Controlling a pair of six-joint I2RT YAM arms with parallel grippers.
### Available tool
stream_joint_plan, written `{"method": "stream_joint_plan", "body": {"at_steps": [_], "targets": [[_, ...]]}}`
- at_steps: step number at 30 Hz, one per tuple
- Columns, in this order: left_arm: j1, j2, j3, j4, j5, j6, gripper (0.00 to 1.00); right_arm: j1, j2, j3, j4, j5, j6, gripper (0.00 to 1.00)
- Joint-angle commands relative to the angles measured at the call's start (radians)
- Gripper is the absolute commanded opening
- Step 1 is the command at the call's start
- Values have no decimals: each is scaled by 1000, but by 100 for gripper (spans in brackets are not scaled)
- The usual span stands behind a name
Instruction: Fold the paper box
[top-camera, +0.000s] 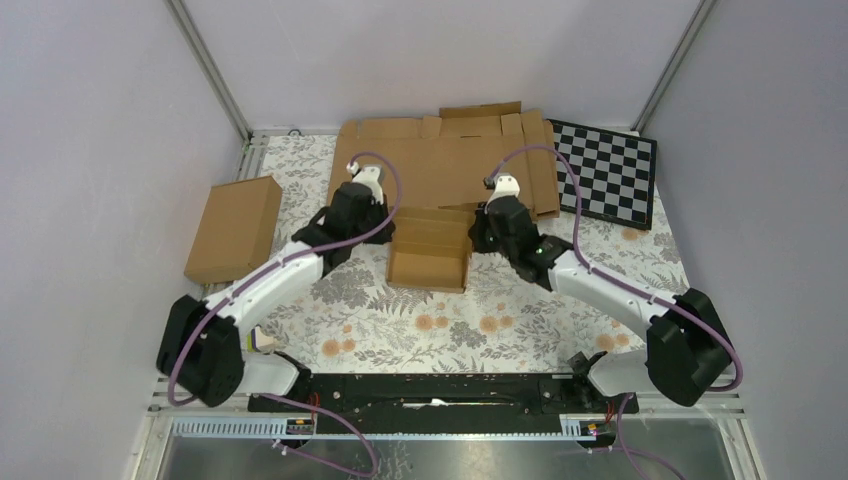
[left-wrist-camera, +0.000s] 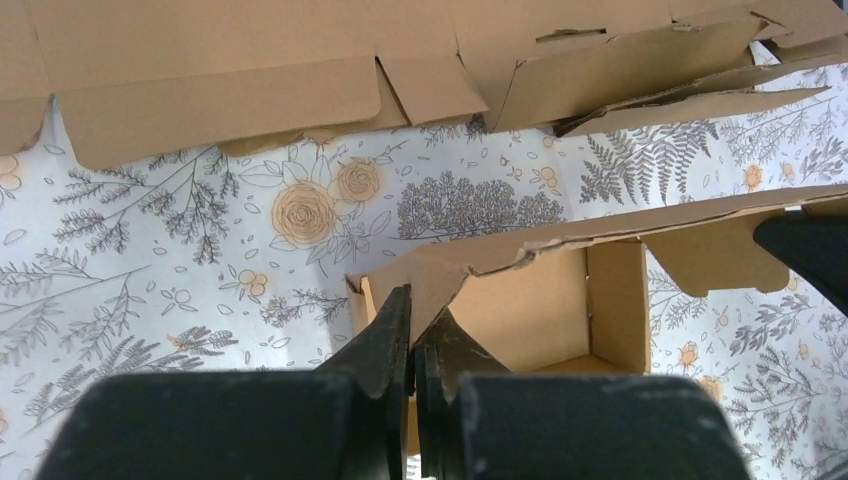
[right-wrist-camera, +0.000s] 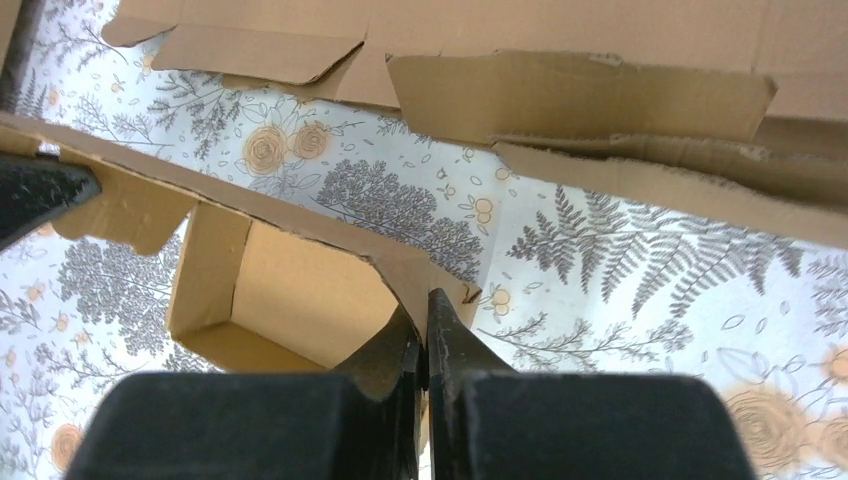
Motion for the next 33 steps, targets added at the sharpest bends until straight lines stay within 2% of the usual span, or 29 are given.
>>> {"method": "stream_joint_plan", "body": {"at_steps": [1,8,16,19,21,23,26,29,31,33], "targets": [[-54,-102,-147,294,-77,-113,0,71,-51,-84,204,192,138,0],[-165,-188,-329,461,-229,-136,0,177,-94,-263,407,380,142,0],[-236,-190,-441,537,-299,-182,0,199,-96,-336,435,357,106,1],[-248,-177,-441,527,-309,-183,0,199,-108,-334,397,334,77,9],[-252,-188,-440,518,-319,-174,0,199,-128,-332,363,327,63,16],[-255,-199,-436,512,-323,-150,0,199,-171,-330,322,314,50,28],[-269,-200,-420,486,-334,-95,0,199,-236,-278,186,252,22,66],[-284,-192,-410,463,-355,-59,0,199,-268,-199,51,167,-34,90],[-296,-196,-411,464,-372,-47,0,200,-262,-141,-68,129,-54,98],[-310,-199,-412,465,-390,-34,0,199,-257,-89,-153,76,-76,100]]}}
